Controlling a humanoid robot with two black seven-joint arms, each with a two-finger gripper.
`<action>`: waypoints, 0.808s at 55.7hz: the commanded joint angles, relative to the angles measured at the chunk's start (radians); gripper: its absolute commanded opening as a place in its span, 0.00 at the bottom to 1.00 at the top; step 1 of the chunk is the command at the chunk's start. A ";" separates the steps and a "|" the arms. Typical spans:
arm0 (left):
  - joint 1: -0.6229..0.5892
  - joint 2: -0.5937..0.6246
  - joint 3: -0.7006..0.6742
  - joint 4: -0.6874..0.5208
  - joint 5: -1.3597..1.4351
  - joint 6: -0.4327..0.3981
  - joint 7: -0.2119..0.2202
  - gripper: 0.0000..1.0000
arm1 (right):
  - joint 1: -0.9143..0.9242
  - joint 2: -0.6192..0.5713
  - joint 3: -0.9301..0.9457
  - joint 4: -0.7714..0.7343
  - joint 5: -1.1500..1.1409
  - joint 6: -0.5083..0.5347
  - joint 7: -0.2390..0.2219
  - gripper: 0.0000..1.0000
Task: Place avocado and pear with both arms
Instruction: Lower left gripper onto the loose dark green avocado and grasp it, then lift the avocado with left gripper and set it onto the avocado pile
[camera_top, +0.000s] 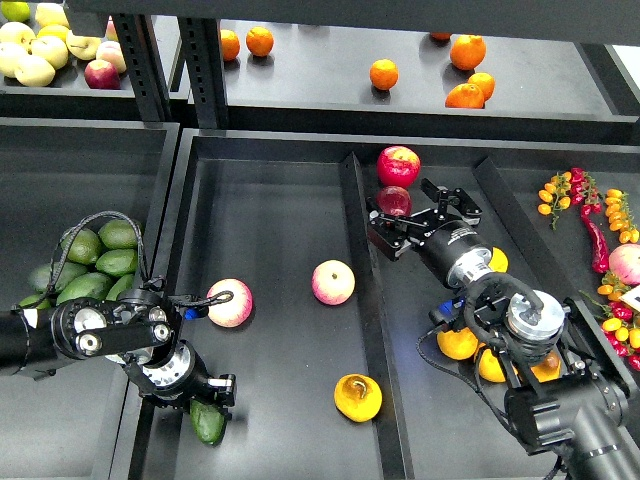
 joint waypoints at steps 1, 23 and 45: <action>0.003 -0.002 -0.002 0.018 -0.049 0.000 0.000 0.16 | -0.006 0.000 0.000 0.002 0.000 0.001 0.000 1.00; -0.192 0.010 -0.029 0.021 -0.307 0.000 0.000 0.08 | -0.007 0.000 -0.001 0.004 0.000 0.003 0.000 1.00; -0.278 0.208 -0.106 0.049 -0.422 0.000 0.000 0.09 | -0.009 0.000 -0.009 0.004 0.000 0.003 0.000 1.00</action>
